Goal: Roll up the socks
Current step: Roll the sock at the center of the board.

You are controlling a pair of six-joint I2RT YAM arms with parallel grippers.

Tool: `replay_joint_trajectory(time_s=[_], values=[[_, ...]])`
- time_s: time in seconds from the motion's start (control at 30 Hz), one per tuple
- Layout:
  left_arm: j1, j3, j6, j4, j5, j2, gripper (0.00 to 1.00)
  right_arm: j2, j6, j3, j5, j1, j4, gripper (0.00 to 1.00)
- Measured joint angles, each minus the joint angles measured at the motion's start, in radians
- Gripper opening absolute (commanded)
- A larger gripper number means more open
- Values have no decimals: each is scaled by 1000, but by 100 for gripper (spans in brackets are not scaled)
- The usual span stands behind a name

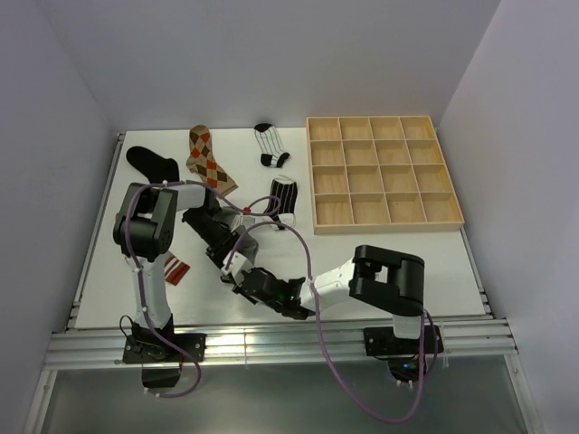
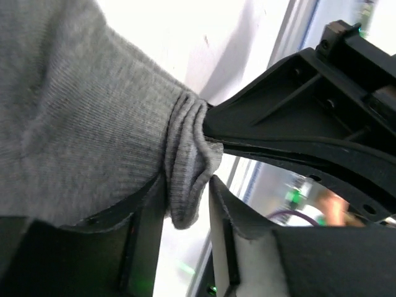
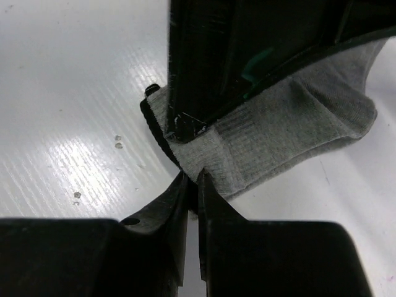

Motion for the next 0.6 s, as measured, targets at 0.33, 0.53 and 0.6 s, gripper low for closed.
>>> replay_joint_trajectory(time_s=[0.33, 0.53, 0.6], values=[[70, -55, -186, 312, 35, -276, 42, -70, 123, -4, -212, -73, -117, 3], [187, -170, -346, 570, 32, -434, 43, -97, 201, -17, -381, -144, -149, 3], [219, -213, -378, 645, 21, -487, 44, -97, 226, -13, -450, -180, -163, 3]])
